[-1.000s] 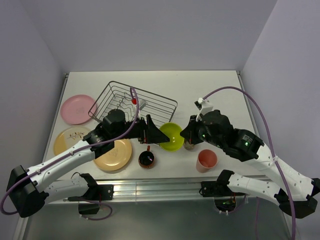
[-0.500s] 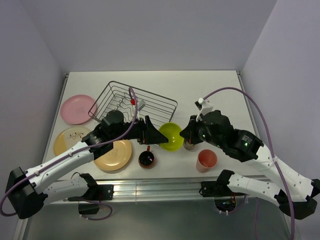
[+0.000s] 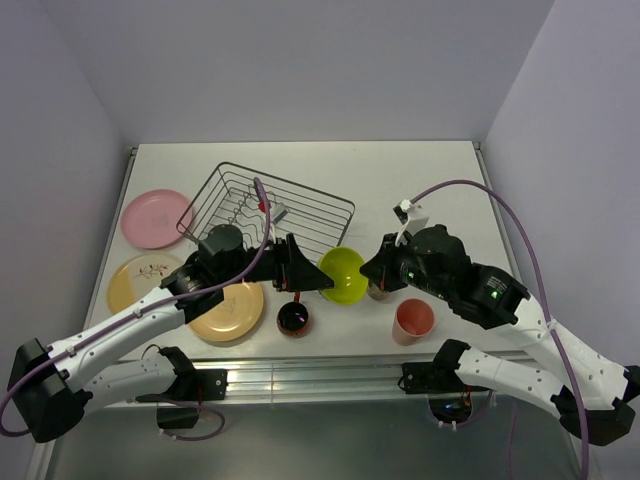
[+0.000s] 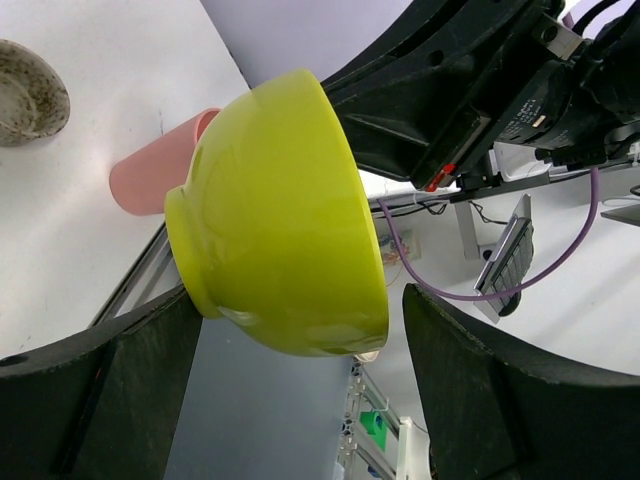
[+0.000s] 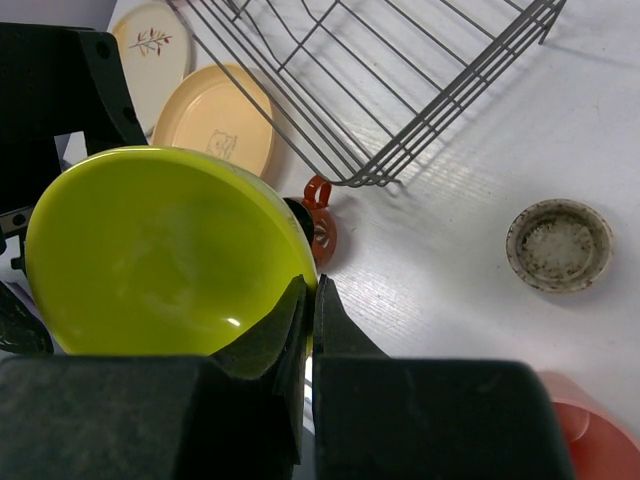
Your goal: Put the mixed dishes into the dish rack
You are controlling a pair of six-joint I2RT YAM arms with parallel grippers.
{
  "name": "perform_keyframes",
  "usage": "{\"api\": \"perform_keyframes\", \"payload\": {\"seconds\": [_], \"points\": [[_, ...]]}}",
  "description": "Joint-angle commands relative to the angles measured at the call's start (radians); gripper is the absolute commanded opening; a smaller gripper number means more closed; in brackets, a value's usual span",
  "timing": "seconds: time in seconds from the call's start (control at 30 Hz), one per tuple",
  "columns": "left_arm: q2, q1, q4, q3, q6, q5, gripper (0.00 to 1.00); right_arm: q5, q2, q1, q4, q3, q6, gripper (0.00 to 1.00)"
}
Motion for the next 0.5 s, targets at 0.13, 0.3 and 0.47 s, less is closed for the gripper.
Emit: {"api": "perform_keyframes", "payload": {"seconds": [0.13,0.3,0.47], "points": [[-0.054,0.002,0.123,0.004,-0.032,0.065,0.85,0.005,-0.024,-0.015,0.065,-0.015,0.004,0.0],[-0.063,0.012,0.131,-0.001,-0.038,0.072,0.83,0.003,-0.042,-0.016,0.063,-0.025,0.004,0.0],[-0.056,0.018,0.156,-0.008,-0.051,0.082,0.79,0.003,-0.038,-0.016,0.067,-0.025,0.002,0.0]]}}
